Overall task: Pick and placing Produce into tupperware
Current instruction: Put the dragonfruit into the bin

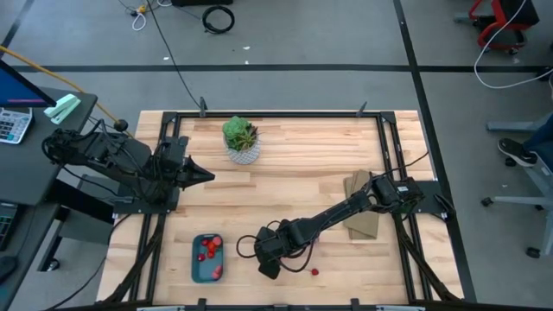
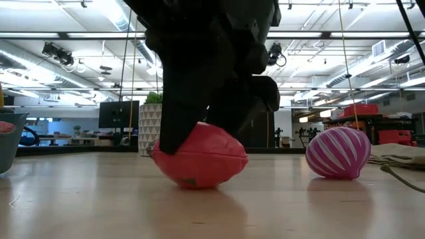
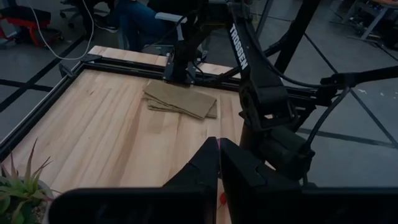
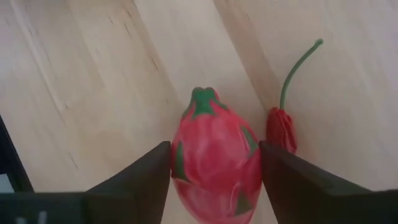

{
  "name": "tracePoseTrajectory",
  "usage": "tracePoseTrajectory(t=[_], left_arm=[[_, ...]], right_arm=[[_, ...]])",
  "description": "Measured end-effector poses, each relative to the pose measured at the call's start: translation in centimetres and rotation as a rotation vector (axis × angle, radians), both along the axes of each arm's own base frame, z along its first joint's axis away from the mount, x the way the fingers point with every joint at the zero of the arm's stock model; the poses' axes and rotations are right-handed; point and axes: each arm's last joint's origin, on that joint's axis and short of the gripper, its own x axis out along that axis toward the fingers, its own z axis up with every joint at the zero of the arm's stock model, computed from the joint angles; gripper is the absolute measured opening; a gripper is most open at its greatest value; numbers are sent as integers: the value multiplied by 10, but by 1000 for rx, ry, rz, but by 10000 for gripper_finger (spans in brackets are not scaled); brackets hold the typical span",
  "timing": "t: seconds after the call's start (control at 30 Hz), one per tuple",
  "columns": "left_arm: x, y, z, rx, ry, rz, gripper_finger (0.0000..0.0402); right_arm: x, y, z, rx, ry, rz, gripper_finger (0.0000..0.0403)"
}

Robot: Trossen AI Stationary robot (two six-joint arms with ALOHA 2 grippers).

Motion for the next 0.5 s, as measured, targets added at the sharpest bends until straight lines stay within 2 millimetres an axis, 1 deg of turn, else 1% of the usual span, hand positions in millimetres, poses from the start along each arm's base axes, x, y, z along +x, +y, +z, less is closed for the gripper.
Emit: tracePoseTrajectory(t=[0.1,0.27,0.4,0.5], left_arm=[[0,0,0,0,0,0,24],[0,0,0,0,0,0,17],[0,0,0,-3,0,1,12],[0,0,0,-3,0,1,14]], right_arm=[[0,0,0,4,0,1,225],[1,0,0,12,-7,-2,228],[2,-1,1,34,-8,-48,229],[7,-2,6,65,-49,-73,229]])
